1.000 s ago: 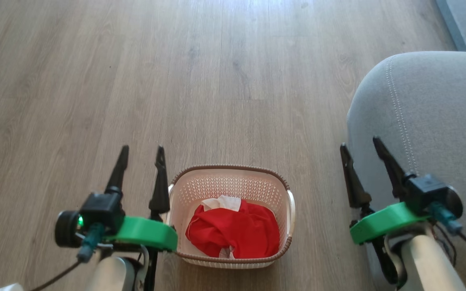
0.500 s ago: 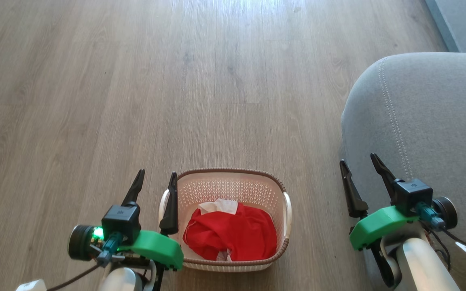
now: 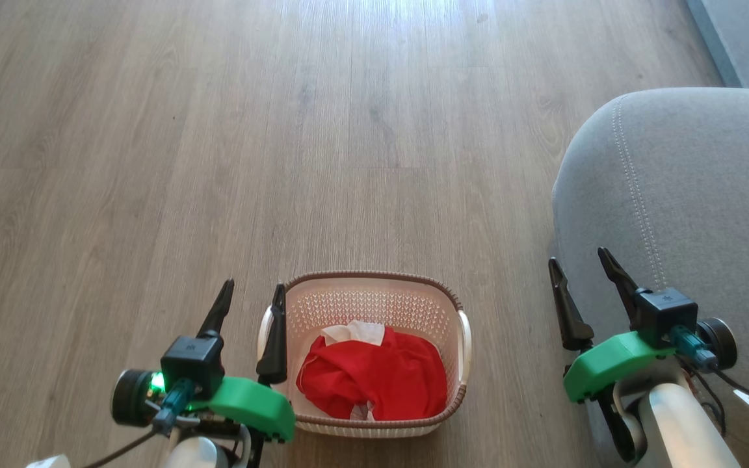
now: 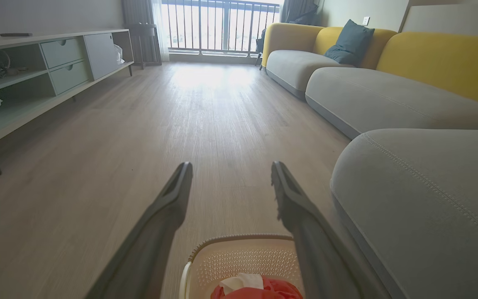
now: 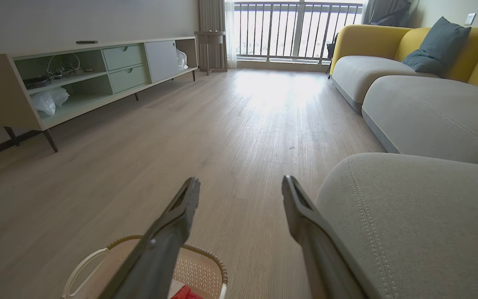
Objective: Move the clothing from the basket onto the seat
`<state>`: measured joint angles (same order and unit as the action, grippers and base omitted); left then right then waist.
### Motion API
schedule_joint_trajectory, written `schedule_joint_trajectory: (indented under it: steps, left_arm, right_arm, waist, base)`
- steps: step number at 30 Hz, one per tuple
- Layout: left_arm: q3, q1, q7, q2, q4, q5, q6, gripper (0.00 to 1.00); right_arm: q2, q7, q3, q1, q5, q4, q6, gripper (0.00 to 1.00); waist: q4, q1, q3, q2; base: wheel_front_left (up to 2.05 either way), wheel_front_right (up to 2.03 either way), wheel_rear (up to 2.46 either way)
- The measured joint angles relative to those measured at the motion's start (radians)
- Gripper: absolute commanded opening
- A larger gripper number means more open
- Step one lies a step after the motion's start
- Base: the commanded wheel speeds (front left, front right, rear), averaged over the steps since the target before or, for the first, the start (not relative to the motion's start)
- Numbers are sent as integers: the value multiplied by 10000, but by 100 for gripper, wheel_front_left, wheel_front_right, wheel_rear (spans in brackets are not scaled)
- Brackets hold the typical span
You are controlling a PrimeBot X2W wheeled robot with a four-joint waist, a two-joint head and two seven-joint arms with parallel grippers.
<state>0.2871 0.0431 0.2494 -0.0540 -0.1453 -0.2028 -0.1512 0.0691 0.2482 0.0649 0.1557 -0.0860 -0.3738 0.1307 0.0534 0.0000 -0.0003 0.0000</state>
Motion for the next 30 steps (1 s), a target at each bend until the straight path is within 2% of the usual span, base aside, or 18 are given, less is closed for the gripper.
schedule_joint_trajectory:
  steps: [7,15,22,30]
  left_arm:
    - [105,-79,0,0,-694,2,88,100]
    - [583,373,0,8,-1446,2,148,100]
    - [1076,1825,2,33,-2784,-79,209,100]
    - [1710,4121,0,73,-4815,677,616,100]
  right_arm:
    - [0,0,-17,6,-4,-56,0,100]
    - [40,2,-414,378,73,-280,0,100]
    - [334,2,-487,874,159,-109,2,100]
    - [349,15,-485,1617,155,451,2,100]
  waist:
    - [-44,0,218,0]
    - [-189,0,1158,0]
    - [-394,1,2535,0]
    - [-704,3,4590,0]
  base:
    - [0,0,0]
    - [0,0,0]
    - [0,0,0]
    - [0,0,0]
